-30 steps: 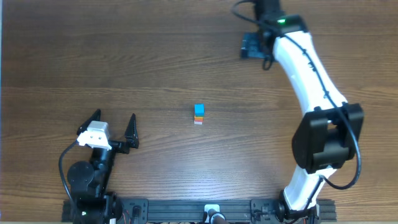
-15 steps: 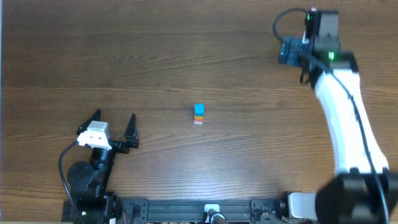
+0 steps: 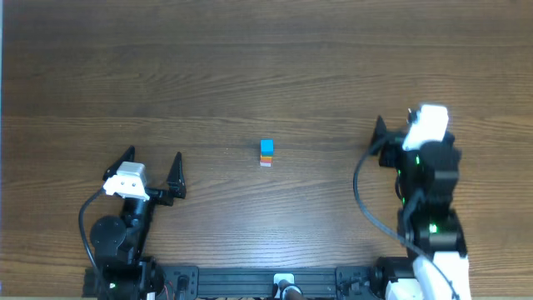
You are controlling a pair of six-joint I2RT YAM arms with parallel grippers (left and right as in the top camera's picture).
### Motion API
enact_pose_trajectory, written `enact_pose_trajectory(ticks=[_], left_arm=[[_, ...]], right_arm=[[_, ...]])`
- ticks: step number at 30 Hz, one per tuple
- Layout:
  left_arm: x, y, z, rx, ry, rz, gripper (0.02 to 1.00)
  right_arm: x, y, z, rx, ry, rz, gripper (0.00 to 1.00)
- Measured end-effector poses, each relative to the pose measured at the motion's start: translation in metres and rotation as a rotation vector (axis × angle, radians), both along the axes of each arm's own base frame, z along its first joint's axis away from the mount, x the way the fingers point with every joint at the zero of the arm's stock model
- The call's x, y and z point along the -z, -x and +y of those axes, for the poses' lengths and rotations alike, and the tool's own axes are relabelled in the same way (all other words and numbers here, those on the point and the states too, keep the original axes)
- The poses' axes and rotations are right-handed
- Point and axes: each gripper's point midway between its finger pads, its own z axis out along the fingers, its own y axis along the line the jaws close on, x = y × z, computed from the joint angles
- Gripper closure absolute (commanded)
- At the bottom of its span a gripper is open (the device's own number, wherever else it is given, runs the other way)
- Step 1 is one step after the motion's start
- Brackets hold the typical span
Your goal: Stack Cubes
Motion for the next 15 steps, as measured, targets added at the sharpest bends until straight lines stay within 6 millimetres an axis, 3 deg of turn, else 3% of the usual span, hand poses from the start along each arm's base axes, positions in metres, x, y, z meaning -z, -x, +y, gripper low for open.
enact_pose_trajectory(ticks=[5,15], left_arm=[[0.000,0.000,0.000,0.000,0.000,0.000,0.020],[0.000,0.000,0.000,0.000,0.000,0.000,0.020]], right_arm=[[-0.002,0.022,-0.004,0.005,-0.003,-0.152,0.009],[-0.022,0.045,0.003,-0.040,0.058,-0.383,0.009]])
